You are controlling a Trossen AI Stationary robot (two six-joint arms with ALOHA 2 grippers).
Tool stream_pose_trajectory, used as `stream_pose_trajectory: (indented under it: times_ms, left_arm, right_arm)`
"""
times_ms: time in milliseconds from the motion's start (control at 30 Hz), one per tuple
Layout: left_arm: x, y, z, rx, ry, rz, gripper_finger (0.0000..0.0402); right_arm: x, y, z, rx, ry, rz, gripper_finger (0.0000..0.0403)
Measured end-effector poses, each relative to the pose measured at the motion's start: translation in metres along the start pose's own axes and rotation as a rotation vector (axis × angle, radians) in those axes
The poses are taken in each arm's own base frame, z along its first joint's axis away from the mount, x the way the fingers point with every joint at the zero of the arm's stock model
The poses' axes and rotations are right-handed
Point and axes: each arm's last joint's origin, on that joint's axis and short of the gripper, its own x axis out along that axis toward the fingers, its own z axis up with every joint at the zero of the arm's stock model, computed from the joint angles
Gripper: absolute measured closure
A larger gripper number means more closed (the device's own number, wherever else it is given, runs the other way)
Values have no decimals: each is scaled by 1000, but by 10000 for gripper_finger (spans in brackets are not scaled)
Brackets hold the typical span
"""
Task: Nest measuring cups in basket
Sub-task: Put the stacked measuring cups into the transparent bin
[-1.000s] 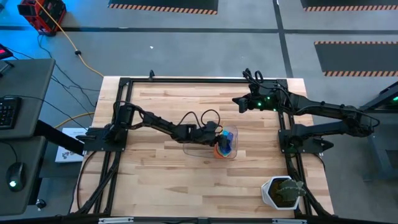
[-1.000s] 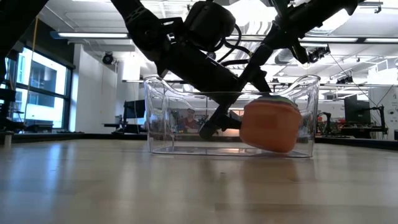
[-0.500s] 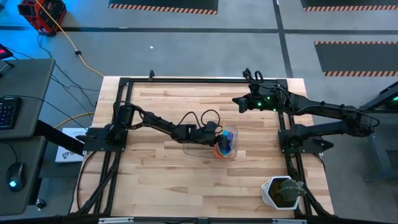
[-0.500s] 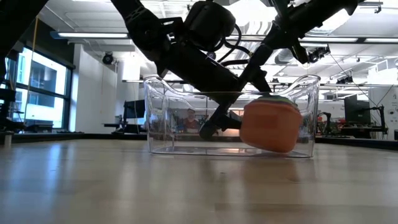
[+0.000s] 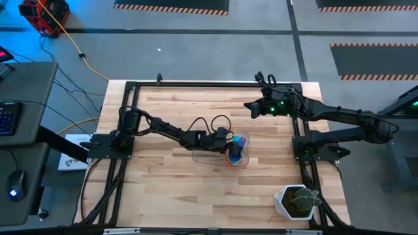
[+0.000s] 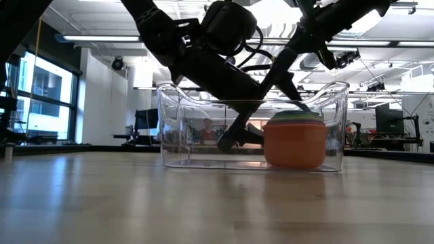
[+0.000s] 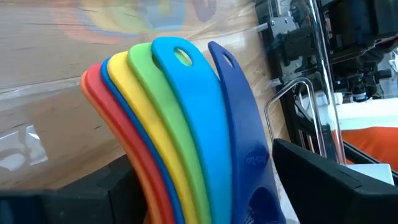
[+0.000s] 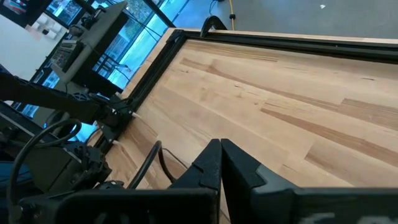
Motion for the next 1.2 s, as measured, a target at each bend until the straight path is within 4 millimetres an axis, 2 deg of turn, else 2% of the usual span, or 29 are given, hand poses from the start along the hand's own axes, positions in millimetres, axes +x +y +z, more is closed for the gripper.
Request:
stream_pose_trajectory:
  times_ms: [300,1200]
  left_arm:
    - [0,0,0,0,0,0,80]
    - [0,0,0,2,3,-4,80]
  right_arm:
    - [0,0,0,0,0,0,402]
    - [0,0,0,0,0,0,402]
